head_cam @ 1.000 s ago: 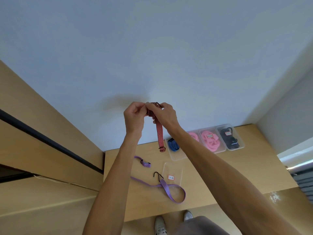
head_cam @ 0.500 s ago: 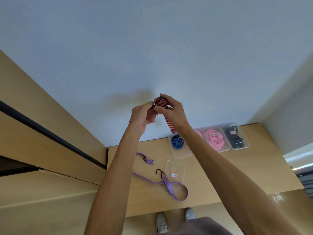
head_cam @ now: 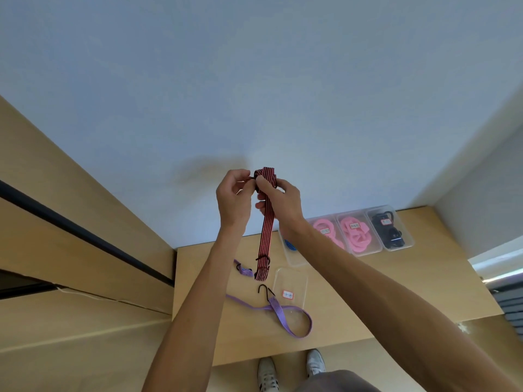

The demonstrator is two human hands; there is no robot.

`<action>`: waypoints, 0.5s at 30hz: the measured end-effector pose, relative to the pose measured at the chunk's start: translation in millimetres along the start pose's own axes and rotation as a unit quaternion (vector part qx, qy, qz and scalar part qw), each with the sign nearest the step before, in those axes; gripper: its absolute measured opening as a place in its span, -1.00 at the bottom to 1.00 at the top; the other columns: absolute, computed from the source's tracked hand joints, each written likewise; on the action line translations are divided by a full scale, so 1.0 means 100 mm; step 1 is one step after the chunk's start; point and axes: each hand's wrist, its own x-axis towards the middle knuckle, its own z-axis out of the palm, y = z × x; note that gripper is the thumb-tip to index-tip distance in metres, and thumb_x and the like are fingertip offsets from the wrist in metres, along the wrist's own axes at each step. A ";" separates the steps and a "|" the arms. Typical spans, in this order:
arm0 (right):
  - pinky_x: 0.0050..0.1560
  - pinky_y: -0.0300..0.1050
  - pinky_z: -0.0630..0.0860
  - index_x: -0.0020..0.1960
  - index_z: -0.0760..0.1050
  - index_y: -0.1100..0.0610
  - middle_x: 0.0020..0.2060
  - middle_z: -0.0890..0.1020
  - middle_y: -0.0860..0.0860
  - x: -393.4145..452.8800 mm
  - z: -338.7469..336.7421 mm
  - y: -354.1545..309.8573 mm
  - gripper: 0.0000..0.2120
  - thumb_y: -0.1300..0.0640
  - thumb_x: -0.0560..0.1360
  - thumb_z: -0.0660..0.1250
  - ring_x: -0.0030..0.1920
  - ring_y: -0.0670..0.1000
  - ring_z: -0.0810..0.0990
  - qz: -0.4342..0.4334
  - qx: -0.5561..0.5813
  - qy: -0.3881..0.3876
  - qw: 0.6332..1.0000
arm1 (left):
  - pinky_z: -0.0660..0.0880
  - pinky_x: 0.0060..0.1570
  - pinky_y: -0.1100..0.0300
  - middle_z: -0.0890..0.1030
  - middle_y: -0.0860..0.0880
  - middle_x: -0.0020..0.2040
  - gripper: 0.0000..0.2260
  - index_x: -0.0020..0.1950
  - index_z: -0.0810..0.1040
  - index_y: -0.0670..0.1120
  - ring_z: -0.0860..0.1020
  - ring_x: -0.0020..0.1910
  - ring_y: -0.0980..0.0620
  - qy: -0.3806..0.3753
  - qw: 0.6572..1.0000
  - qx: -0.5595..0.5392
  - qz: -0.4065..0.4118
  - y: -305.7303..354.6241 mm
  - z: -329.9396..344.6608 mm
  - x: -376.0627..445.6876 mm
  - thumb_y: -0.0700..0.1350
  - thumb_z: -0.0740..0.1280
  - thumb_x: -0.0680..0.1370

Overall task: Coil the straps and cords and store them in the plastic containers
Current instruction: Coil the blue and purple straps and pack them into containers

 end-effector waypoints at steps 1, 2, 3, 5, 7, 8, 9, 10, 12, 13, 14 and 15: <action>-0.30 -0.12 0.54 0.08 0.60 0.15 -0.29 0.65 0.07 -0.02 0.00 0.03 -0.67 -0.06 0.46 0.48 -0.36 0.04 0.61 -0.010 0.007 0.001 1.000 | 0.59 -0.09 0.18 0.67 0.03 -0.12 -0.78 -0.05 0.59 0.11 0.63 -0.15 0.06 0.000 1.000 0.017 0.002 -0.02 0.01 -0.02 -0.24 0.39 0.52; -0.30 -0.13 0.53 0.09 0.60 0.13 -0.28 0.66 0.07 -0.02 0.00 0.06 -0.71 -0.04 0.47 0.47 -0.35 0.03 0.61 -0.023 0.003 0.001 1.000 | 0.59 -0.11 0.16 0.67 0.02 -0.11 -0.82 -0.04 0.59 0.10 0.64 -0.17 0.05 -0.003 0.999 0.033 -0.008 -0.05 0.03 -0.03 -0.21 0.38 0.54; -0.29 -0.14 0.52 0.10 0.60 0.09 -0.27 0.66 0.06 -0.03 -0.01 0.07 -0.74 -0.01 0.48 0.46 -0.34 0.02 0.61 -0.038 -0.010 -0.003 0.999 | 0.58 -0.19 0.15 0.67 0.01 -0.16 -0.90 -0.06 0.59 0.07 0.63 -0.24 0.05 -0.004 0.998 0.042 -0.036 -0.06 0.03 -0.05 -0.15 0.36 0.56; -0.25 -0.14 0.54 0.12 0.60 0.02 -0.26 0.67 0.04 -0.03 -0.03 0.07 -0.76 0.01 0.47 0.45 -0.32 0.00 0.60 -0.067 -0.044 -0.015 0.997 | 0.46 -0.40 0.17 0.64 0.00 -0.30 -0.80 -0.12 0.60 -0.06 0.55 -0.42 0.04 -0.001 0.988 0.019 -0.156 -0.06 0.02 -0.05 0.02 0.30 0.61; -0.22 -0.14 0.54 0.11 0.61 -0.04 -0.28 0.66 -0.01 -0.04 -0.04 0.07 -0.78 0.03 0.47 0.45 -0.31 -0.03 0.59 -0.096 -0.076 -0.029 0.992 | 0.33 -0.50 0.25 0.59 -0.10 -0.34 -0.65 -0.09 0.60 -0.16 0.44 -0.51 0.01 -0.012 0.956 -0.069 -0.284 -0.04 -0.02 -0.04 0.09 0.24 0.64; -0.24 -0.14 0.52 0.09 0.61 -0.07 -0.30 0.64 -0.03 -0.05 -0.05 0.08 -0.80 0.04 0.46 0.44 -0.32 -0.04 0.57 -0.108 -0.092 -0.034 0.989 | 0.29 -0.51 0.26 0.58 -0.13 -0.33 -0.66 -0.05 0.60 -0.18 0.40 -0.52 0.01 -0.021 0.941 -0.114 -0.316 -0.03 -0.04 -0.03 0.08 0.25 0.65; -0.25 -0.15 0.49 0.06 0.60 -0.09 -0.34 0.62 -0.06 -0.06 -0.05 0.09 -0.81 0.04 0.45 0.44 -0.33 -0.05 0.55 -0.119 -0.105 -0.038 0.987 | 0.27 -0.52 0.26 0.58 -0.13 -0.32 -0.70 -0.03 0.60 -0.19 0.38 -0.51 0.01 -0.033 0.932 -0.146 -0.331 -0.03 -0.06 -0.02 0.04 0.28 0.64; -0.26 -0.15 0.46 0.05 0.60 -0.10 -0.36 0.59 -0.07 -0.06 -0.05 0.10 -0.81 0.05 0.45 0.43 -0.33 -0.06 0.53 -0.126 -0.113 -0.043 0.985 | 0.28 -0.51 0.25 0.60 -0.13 -0.31 -0.74 -0.02 0.61 -0.19 0.39 -0.50 0.02 -0.051 0.926 -0.167 -0.335 -0.02 -0.08 -0.01 0.00 0.31 0.63; -0.25 -0.14 0.45 0.05 0.59 -0.11 -0.36 0.56 -0.05 -0.06 -0.08 0.13 -0.80 0.07 0.44 0.43 -0.32 -0.05 0.52 -0.133 -0.115 -0.051 0.983 | 0.36 -0.49 0.24 0.60 -0.13 -0.29 -0.81 0.02 0.62 -0.22 0.44 -0.46 0.03 -0.080 0.923 -0.181 -0.330 0.01 -0.12 0.00 -0.09 0.36 0.58; -0.26 -0.13 0.46 0.06 0.59 -0.11 -0.36 0.57 -0.04 -0.06 -0.09 0.13 -0.79 0.08 0.44 0.43 -0.32 -0.04 0.52 -0.133 -0.109 -0.054 0.984 | 0.41 -0.45 0.24 0.60 -0.14 -0.29 -0.82 0.05 0.62 -0.25 0.46 -0.44 0.03 -0.089 0.920 -0.186 -0.332 0.02 -0.14 0.00 -0.13 0.36 0.58; -0.25 -0.13 0.48 0.08 0.58 -0.12 -0.34 0.58 -0.01 -0.05 -0.10 0.14 -0.76 0.09 0.44 0.44 -0.30 -0.03 0.53 -0.130 -0.102 -0.057 0.985 | 0.44 -0.41 0.24 0.59 -0.14 -0.29 -0.82 0.06 0.60 -0.26 0.48 -0.42 0.02 -0.095 0.916 -0.197 -0.336 0.02 -0.15 0.00 -0.15 0.35 0.58; -0.23 -0.12 0.51 0.12 0.58 -0.12 -0.30 0.61 0.03 -0.04 -0.12 0.13 -0.72 0.09 0.44 0.44 -0.29 -0.02 0.54 -0.124 -0.097 -0.059 0.986 | 0.46 -0.39 0.23 0.58 -0.14 -0.30 -0.83 0.06 0.59 -0.27 0.49 -0.41 0.02 -0.099 0.911 -0.208 -0.342 0.03 -0.16 0.00 -0.17 0.34 0.58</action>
